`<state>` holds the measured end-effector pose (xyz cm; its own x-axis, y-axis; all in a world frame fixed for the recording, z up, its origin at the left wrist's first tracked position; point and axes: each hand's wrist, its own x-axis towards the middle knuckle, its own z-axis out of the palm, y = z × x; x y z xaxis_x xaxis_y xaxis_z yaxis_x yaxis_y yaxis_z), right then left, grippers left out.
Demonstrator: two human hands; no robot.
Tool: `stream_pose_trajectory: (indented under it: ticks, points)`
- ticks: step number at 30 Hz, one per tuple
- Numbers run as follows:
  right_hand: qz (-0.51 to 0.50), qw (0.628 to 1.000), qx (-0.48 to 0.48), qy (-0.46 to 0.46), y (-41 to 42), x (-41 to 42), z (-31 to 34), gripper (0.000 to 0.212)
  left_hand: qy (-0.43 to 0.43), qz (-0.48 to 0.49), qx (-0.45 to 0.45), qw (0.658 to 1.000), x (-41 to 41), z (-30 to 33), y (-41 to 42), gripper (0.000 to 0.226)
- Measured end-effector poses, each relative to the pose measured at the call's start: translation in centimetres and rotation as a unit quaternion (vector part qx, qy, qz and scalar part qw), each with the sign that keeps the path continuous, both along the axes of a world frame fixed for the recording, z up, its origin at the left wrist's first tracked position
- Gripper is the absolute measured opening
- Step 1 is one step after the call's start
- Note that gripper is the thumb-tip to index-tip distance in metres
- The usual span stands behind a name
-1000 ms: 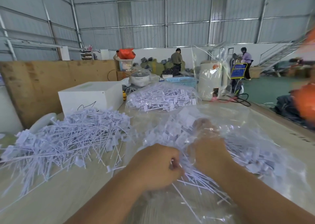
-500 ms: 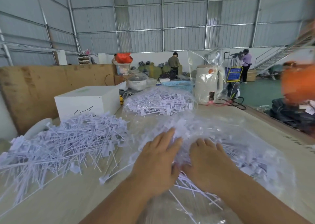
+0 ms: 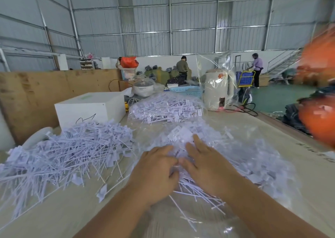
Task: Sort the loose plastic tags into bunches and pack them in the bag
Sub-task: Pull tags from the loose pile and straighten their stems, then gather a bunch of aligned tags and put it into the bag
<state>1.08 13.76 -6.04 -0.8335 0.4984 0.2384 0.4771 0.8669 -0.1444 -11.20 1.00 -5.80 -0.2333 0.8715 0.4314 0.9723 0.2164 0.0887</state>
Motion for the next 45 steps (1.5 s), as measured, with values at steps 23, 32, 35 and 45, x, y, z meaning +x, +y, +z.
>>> stream_pose_trajectory:
  ticks: [23,32,35,45]
  points:
    - [0.133,0.972,0.140,0.133,-4.3,0.1,0.6,0.042,-0.109,0.227,-0.225,0.941,-4.8,5.6,-6.7,0.056]
    - [0.190,0.955,0.168,0.156,-5.3,-0.9,0.5,0.022,-0.045,0.237,-0.106,0.964,-6.9,1.5,-7.6,0.016]
    - [0.214,0.951,0.160,0.153,-7.3,-2.3,1.1,0.032,0.019,0.220,-0.051,0.974,-7.5,1.6,-7.3,0.024]
    - [0.116,0.971,0.066,0.199,-12.8,-8.3,5.3,0.038,0.034,0.236,-0.035,0.971,-9.0,1.6,-8.2,0.033]
